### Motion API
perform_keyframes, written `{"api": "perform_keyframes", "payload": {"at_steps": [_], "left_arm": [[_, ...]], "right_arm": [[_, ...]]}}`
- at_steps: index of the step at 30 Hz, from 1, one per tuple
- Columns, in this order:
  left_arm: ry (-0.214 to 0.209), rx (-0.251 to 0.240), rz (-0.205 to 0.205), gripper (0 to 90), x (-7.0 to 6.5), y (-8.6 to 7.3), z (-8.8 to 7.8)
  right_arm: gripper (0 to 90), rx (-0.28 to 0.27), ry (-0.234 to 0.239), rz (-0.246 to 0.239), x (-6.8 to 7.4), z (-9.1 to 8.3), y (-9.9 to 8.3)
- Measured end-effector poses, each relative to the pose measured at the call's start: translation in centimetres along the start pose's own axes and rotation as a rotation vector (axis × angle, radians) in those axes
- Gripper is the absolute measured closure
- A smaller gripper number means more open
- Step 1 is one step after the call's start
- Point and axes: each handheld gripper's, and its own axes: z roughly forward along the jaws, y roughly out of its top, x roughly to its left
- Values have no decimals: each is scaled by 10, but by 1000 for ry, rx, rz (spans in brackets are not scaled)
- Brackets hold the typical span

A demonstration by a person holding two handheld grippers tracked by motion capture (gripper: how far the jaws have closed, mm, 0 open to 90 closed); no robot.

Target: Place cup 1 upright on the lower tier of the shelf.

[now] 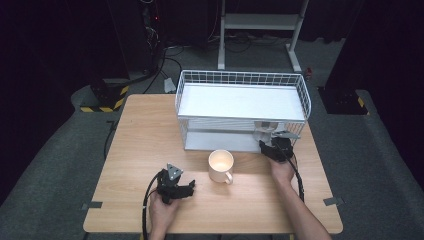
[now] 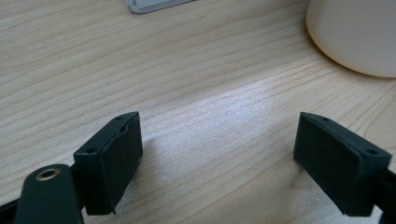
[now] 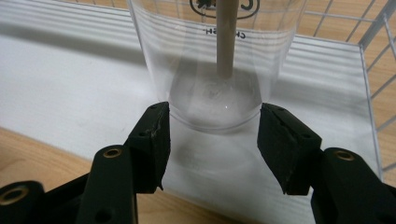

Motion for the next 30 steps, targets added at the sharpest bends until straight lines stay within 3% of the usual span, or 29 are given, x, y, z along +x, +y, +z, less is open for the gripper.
{"api": "perform_keyframes", "payload": {"at_steps": [10,17,30], "left_arm": [[0,0,0,159,0,0,0],[0,0,0,159,0,0,0],[0,0,-2,159,0,0,0]], "right_arm": [[464,19,-12,-7,-1,8,1],[445,13,-14,-20,-2,4,1],[382,-3,63,-34,-2,-24,-6]]}}
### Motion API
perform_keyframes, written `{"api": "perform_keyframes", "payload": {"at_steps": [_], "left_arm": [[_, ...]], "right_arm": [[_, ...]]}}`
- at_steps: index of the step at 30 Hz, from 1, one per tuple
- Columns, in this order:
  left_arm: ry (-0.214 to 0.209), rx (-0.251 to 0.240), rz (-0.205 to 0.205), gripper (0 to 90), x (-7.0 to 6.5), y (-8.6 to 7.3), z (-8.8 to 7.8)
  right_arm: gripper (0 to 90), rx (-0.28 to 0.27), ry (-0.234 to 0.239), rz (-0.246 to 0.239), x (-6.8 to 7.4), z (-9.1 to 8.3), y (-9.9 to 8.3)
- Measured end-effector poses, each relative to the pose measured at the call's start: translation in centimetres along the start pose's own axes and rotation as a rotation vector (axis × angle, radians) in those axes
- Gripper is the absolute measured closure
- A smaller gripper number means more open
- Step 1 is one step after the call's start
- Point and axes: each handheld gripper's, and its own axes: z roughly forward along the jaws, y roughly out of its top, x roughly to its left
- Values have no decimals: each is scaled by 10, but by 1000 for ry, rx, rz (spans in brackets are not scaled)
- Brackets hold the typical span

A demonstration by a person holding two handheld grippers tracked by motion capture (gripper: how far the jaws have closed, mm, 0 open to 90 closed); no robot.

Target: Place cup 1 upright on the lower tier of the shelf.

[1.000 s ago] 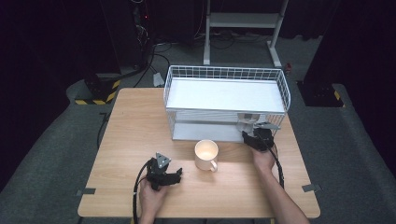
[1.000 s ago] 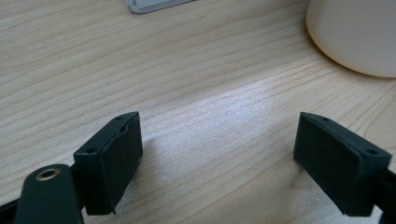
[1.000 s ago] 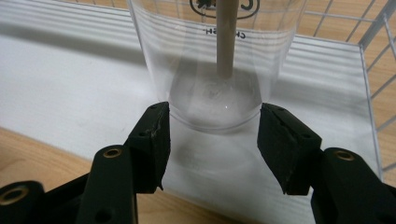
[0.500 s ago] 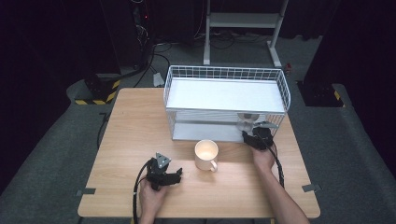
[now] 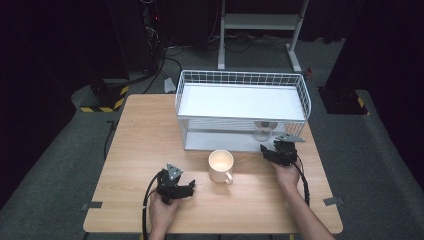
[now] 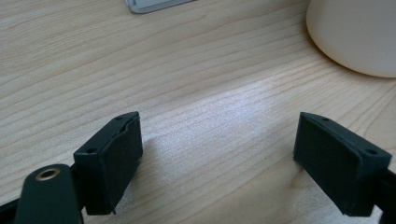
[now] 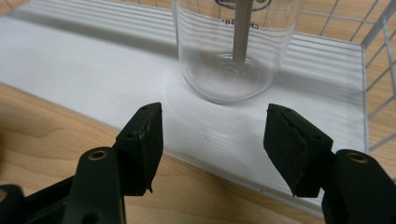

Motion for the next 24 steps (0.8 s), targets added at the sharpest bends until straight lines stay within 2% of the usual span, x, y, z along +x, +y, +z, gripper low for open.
{"api": "perform_keyframes", "payload": {"at_steps": [7,10,24], "left_arm": [[1,1,3,159,0,0,0],[0,0,0,159,0,0,0],[1,-1,0,158,0,0,0]], "right_arm": [[376,-13,27,15,-1,-13,-7],[376,-31,41,7,-2,-20,-9],[367,-59,53,29,-8,-38,-21]]}}
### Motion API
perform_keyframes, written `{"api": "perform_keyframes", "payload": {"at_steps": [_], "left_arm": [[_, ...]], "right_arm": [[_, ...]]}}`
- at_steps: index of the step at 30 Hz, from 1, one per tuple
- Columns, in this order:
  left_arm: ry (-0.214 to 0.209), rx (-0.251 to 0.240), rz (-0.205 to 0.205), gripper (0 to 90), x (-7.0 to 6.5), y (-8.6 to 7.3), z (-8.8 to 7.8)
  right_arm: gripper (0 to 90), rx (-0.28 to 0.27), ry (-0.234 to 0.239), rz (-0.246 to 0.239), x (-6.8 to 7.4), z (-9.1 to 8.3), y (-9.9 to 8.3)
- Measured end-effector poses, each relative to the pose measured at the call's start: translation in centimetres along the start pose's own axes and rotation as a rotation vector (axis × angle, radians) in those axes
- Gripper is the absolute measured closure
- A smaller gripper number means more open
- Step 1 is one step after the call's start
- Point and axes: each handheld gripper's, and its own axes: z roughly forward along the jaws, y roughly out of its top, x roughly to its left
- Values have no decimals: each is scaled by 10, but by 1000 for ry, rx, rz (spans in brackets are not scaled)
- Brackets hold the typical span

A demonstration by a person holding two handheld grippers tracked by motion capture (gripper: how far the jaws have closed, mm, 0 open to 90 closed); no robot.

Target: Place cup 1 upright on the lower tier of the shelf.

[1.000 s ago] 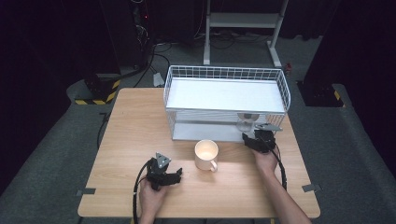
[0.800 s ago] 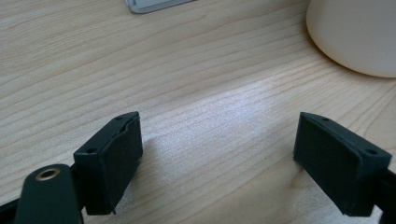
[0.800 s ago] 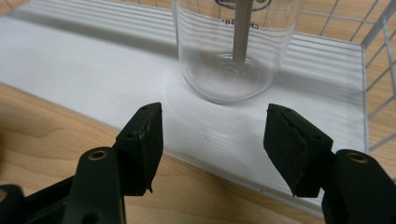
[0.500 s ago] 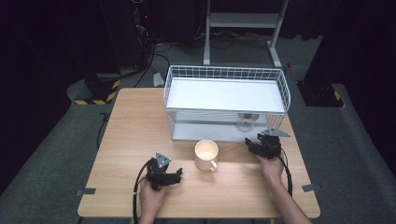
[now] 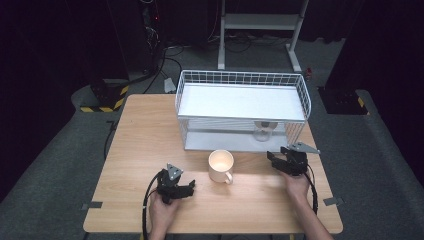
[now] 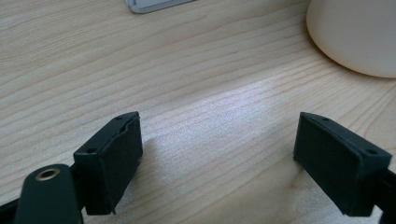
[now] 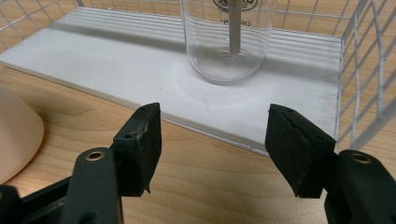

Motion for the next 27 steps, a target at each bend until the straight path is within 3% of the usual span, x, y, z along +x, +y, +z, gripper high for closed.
{"api": "perform_keyframes", "payload": {"at_steps": [27], "left_arm": [[0,1,-2,158,0,0,0]], "right_arm": [[359,-30,35,17,-4,-29,-21]]}}
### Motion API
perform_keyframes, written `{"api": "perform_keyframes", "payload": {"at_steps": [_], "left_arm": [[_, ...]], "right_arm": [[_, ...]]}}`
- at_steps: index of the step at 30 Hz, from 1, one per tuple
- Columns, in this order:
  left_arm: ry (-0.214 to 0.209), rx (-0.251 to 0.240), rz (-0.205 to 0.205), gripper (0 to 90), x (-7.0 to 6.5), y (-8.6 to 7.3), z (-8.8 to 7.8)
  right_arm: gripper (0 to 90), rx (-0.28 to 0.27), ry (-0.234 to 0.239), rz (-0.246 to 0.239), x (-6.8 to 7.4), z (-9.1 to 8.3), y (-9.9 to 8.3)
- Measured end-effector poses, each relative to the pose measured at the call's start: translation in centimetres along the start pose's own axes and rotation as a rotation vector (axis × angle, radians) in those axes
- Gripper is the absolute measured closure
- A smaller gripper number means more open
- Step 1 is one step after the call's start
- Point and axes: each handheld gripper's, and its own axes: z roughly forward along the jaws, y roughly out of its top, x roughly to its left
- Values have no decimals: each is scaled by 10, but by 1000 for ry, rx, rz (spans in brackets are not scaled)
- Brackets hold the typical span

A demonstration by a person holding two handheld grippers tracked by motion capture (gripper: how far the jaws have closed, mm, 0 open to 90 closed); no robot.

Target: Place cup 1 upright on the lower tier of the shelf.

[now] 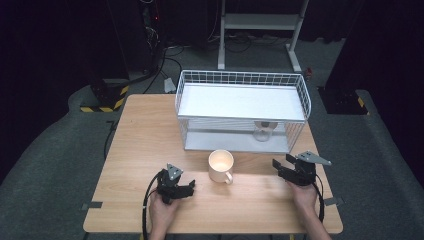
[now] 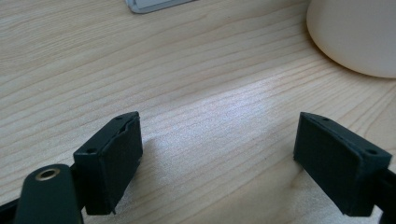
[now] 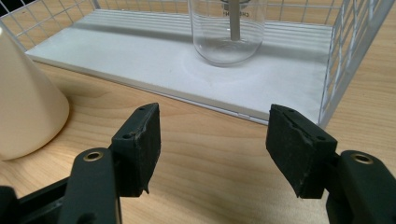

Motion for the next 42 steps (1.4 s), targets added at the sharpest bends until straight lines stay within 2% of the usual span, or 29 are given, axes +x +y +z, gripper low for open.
{"api": "perform_keyframes", "payload": {"at_steps": [12,30,36,42], "left_arm": [[0,0,-1,158,0,0,0],[1,-1,1,158,0,0,0],[0,-1,1,158,0,0,0],[0,-1,0,158,0,0,0]], "right_arm": [[356,-8,9,-19,3,-13,-8],[348,-7,24,-2,1,-26,-23],[345,7,17,5,-1,-28,-31],[341,52,9,-2,-2,-27,-40]]}}
